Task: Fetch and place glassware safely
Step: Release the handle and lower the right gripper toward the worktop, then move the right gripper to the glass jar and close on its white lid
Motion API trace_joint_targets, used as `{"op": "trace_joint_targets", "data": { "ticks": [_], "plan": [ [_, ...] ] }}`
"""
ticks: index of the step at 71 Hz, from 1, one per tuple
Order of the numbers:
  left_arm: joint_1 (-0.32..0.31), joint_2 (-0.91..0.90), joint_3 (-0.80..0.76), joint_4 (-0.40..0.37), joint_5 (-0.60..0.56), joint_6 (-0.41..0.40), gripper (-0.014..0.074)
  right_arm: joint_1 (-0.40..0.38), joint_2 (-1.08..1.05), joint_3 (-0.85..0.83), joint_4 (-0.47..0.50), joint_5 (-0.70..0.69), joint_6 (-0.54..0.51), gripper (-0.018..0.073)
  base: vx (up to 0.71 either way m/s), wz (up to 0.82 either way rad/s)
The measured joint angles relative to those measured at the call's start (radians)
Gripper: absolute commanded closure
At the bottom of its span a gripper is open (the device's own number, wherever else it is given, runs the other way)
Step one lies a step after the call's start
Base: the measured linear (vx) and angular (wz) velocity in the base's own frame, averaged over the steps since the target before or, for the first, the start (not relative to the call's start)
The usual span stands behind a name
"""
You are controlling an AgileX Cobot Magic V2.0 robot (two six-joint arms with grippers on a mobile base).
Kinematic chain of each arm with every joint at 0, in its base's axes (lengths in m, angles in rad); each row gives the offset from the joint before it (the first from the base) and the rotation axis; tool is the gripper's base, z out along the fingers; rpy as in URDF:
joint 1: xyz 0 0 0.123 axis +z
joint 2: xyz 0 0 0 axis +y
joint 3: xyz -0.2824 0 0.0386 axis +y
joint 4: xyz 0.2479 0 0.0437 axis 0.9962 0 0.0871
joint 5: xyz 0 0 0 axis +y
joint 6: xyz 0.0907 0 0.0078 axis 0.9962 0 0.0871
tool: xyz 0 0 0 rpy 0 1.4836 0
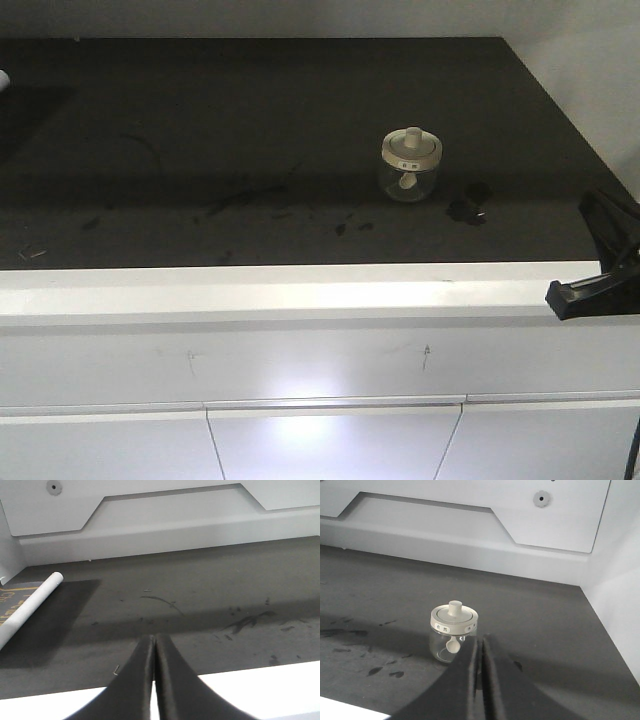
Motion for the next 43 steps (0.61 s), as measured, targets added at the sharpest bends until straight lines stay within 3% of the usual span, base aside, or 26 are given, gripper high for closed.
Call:
{"op": "trace_joint_targets", "data": {
  "ticks": [23, 43],
  "plan": [
    [0.000, 0.000, 0.000, 0.000, 0.000, 0.000, 0.0603, 0.000, 0.124, -0.003, -0.095, -0.140, 0.051, 0.0130, 0.00, 0.00],
    [0.000, 0.000, 0.000, 0.000, 0.000, 0.000, 0.0603, 0.000, 0.326, -0.145, -0.156, -0.191, 0.079, 0.0092, 0.00, 0.00]
  ]
}}
